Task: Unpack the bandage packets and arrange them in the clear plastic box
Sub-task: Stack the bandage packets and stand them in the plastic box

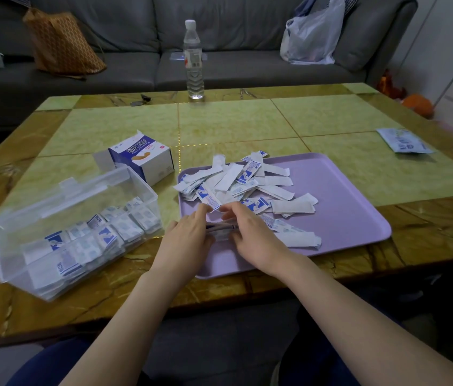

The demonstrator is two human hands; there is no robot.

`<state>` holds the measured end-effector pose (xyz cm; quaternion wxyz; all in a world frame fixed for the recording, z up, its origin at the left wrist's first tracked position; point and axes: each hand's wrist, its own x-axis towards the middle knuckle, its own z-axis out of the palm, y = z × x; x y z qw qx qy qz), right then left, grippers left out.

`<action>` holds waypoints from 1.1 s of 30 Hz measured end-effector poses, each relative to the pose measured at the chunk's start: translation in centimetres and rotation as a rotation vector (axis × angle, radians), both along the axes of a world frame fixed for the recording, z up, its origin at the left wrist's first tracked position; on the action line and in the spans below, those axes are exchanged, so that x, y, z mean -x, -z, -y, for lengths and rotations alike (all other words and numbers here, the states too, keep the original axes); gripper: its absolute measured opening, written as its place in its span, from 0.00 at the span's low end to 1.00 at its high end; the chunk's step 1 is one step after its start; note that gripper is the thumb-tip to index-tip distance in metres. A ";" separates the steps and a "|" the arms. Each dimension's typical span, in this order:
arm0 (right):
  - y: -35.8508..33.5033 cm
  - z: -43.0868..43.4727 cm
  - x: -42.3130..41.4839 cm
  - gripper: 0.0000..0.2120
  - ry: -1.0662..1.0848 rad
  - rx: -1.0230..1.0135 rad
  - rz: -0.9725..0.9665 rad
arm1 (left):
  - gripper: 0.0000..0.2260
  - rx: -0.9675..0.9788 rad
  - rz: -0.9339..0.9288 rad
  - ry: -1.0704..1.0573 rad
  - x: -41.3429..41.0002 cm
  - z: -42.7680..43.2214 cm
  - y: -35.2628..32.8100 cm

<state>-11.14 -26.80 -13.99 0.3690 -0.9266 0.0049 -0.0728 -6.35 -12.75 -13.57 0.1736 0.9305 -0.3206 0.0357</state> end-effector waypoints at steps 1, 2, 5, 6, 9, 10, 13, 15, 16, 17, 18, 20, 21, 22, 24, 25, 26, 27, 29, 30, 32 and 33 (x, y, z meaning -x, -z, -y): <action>0.0 -0.1 0.0 0.23 -0.006 0.010 0.004 | 0.20 0.016 -0.008 0.006 0.0 0.0 0.1; 0.0 -0.2 0.1 0.23 -0.013 0.031 0.004 | 0.22 0.025 -0.006 0.004 -0.1 -0.1 0.1; 0.3 -0.2 0.2 0.21 -0.050 0.165 -0.004 | 0.17 -0.136 0.111 0.014 0.0 -0.1 0.2; 0.5 -0.2 0.2 0.20 -0.073 0.232 -0.016 | 0.15 -0.229 0.166 0.035 0.1 -0.1 0.3; 0.9 -0.2 0.1 0.20 -0.083 0.322 -0.040 | 0.13 -0.327 0.200 0.055 0.3 0.0 0.7; 0.8 -0.2 0.1 0.21 -0.061 0.290 -0.020 | 0.12 -0.306 0.191 0.051 0.2 0.0 0.7; 0.2 -0.3 0.1 0.21 0.023 0.120 0.020 | 0.11 -0.175 0.104 0.033 -0.1 -0.2 0.7; 0.0 -0.3 0.1 0.19 0.064 0.049 0.022 | 0.11 -0.087 0.047 0.032 -0.3 -0.4 0.4; 0.0 -0.2 0.1 0.19 0.084 0.042 0.024 | 0.11 -0.049 0.037 0.028 -0.4 -0.6 0.3; 0.0 -0.1 0.1 0.19 0.100 0.053 0.021 | 0.11 -0.013 0.029 0.018 -0.6 -0.8 0.1; 0.0 0.0 0.0 0.19 0.114 0.073 0.015 | 0.11 0.033 0.007 0.004 -0.7 -1.1 -0.1; 0.0 0.3 0.0 0.18 0.134 0.100 0.001 | 0.10 0.128 -0.084 -0.022 -0.9 -1.4 -0.4; 0.0 0.3 -0.1 0.18 0.138 0.096 0.000 | 0.10 0.152 -0.122 -0.026 -0.9 -1.4 -0.5; 0.0 0.2 -0.1 0.19 0.138 0.079 0.000 | 0.09 0.153 -0.143 -0.021 -0.9 -1.3 -0.4; 0.1 -0.4 -0.2 0.21 0.121 0.019 -0.001 | 0.09 0.138 -0.168 -0.006 -0.7 -0.8 -0.1; 0.2 -0.8 -0.2 0.22 0.105 -0.008 -0.003 | 0.09 0.134 -0.177 0.000 -0.6 -0.6 0.1; 0.3 -1.1 -0.2 0.23 0.090 -0.023 -0.004 | 0.10 0.131 -0.181 0.007 -0.5 -0.5 0.2; 0.4 -1.4 -0.2 0.23 0.080 -0.024 -0.003 | 0.11 0.132 -0.183 0.012 -0.5 -0.4 0.4; 0.5 -1.4 -0.3 0.23 0.079 -0.015 0.001 | 0.12 0.129 -0.187 0.006 -0.6 -0.3 0.4; 0.5 -1.3 -0.4 0.22 0.082 -0.010 0.000 | 0.11 0.125 -0.189 -0.002 -0.6 -0.3 0.4; 0.7 -1.1 -0.4 0.20 0.082 0.016 -0.008 | 0.09 0.107 -0.179 0.000 -0.6 -0.2 0.5; 0.8 -1.1 -0.4 0.19 0.076 0.034 -0.011 | 0.08 0.096 -0.171 0.006 -0.5 -0.1 0.5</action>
